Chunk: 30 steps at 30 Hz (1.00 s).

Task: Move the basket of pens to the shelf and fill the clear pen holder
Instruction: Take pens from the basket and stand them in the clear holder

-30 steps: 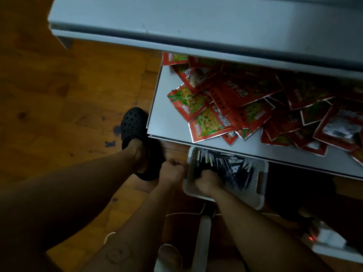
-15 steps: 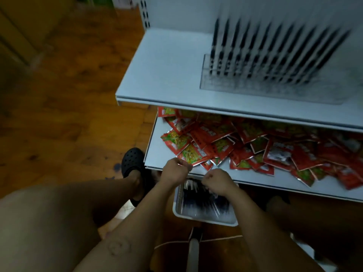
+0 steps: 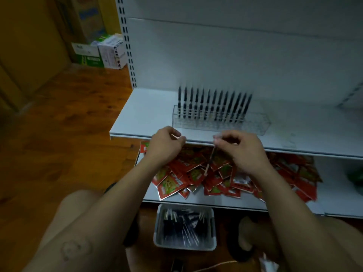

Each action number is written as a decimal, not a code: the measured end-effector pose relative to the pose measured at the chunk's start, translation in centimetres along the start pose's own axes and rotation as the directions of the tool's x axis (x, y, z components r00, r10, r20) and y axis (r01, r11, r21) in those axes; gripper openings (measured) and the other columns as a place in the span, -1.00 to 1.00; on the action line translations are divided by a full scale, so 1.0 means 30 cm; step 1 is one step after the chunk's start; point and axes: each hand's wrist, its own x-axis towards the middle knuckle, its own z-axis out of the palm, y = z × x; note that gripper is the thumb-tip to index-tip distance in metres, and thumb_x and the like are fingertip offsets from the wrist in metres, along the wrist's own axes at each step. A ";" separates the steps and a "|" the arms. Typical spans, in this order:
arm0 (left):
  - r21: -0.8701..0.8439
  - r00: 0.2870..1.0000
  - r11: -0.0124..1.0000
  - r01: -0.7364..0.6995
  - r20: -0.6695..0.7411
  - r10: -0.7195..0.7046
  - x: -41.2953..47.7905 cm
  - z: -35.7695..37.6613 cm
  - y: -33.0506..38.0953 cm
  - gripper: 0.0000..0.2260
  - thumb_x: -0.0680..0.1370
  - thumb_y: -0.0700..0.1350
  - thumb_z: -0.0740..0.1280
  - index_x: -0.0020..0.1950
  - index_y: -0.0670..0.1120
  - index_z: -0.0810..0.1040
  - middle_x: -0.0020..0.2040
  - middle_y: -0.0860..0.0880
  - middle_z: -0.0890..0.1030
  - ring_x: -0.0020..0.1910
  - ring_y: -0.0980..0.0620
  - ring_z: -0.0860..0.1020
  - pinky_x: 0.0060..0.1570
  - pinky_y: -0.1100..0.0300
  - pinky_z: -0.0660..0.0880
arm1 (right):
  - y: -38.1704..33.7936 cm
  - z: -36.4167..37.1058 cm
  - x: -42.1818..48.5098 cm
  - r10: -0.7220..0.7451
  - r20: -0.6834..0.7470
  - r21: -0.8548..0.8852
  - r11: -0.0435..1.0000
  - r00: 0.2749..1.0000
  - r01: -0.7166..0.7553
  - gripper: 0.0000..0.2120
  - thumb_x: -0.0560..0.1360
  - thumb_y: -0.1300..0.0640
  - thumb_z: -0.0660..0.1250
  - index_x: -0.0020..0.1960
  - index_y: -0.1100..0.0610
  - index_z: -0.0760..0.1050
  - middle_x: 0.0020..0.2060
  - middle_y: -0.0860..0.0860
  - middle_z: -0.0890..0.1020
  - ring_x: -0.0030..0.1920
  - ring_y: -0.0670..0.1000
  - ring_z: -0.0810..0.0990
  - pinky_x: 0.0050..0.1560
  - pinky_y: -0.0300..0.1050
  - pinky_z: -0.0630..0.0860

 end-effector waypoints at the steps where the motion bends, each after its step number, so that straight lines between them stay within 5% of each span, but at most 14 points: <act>1: -0.008 0.999 1.000 -0.028 -0.031 0.028 0.007 -0.004 0.030 -0.80 0.52 0.04 0.38 0.05 -0.04 0.57 -0.08 0.01 0.63 -0.12 0.00 0.59 -0.10 0.08 0.56 | -0.022 -0.034 0.013 -0.034 -0.037 0.015 0.999 0.999 0.034 -0.94 0.47 0.11 0.44 -0.07 0.00 0.60 -0.19 -0.17 0.63 -0.18 -0.27 0.58 -0.03 -0.35 0.51; 5: -0.065 0.977 0.992 -0.107 -0.189 0.093 0.058 -0.004 0.079 -0.78 0.53 0.02 0.38 0.11 -0.04 0.51 0.06 -0.01 0.56 -0.03 0.01 0.55 -0.07 0.13 0.46 | -0.056 -0.139 0.077 -0.153 -0.261 0.022 0.986 0.953 0.164 -0.69 0.47 0.19 0.44 0.03 -0.19 0.46 -0.29 0.02 0.58 -0.15 0.06 0.63 0.01 0.12 0.61; 14: -0.071 0.957 0.997 -0.041 -0.288 0.019 0.256 0.051 0.042 -0.48 0.46 0.08 0.45 0.32 -0.06 0.38 0.33 -0.10 0.34 0.33 -0.12 0.37 0.27 -0.14 0.42 | 0.024 -0.271 0.284 -0.257 -0.683 -0.104 0.961 0.684 0.258 -0.79 0.48 0.12 0.43 0.09 0.03 0.51 -0.22 -0.18 0.59 -0.16 -0.14 0.63 -0.05 -0.07 0.62; 20: -0.025 0.972 0.999 0.031 -0.233 -0.035 0.368 0.080 0.057 -0.34 0.38 0.16 0.49 0.36 -0.07 0.36 0.35 -0.11 0.35 0.34 -0.14 0.37 0.25 -0.17 0.44 | 0.074 -0.286 0.400 -0.261 -0.683 -0.109 0.960 0.683 0.258 -0.82 0.48 0.17 0.41 0.04 0.03 0.47 -0.20 -0.23 0.58 -0.21 -0.27 0.58 -0.12 -0.33 0.54; 24: 0.016 0.986 0.999 0.049 -0.163 -0.046 0.396 0.111 0.046 -0.35 0.22 0.30 0.46 0.15 -0.04 0.47 0.16 -0.08 0.52 0.12 -0.12 0.54 0.09 -0.14 0.54 | 0.099 -0.271 0.435 -0.244 -0.659 -0.103 0.966 0.712 0.236 -0.83 0.49 0.18 0.41 0.03 0.03 0.48 -0.22 -0.25 0.57 -0.23 -0.29 0.57 -0.16 -0.43 0.48; 30: 0.025 0.985 0.998 0.062 -0.162 -0.058 0.405 0.111 0.021 -0.33 0.33 0.23 0.50 0.30 -0.08 0.44 0.24 -0.09 0.50 0.14 -0.10 0.52 0.06 0.00 0.48 | 0.125 -0.282 0.441 -0.248 -0.680 -0.136 0.967 0.690 0.213 -0.84 0.50 0.15 0.41 0.04 0.04 0.48 -0.21 -0.27 0.56 -0.23 -0.30 0.57 -0.15 -0.43 0.48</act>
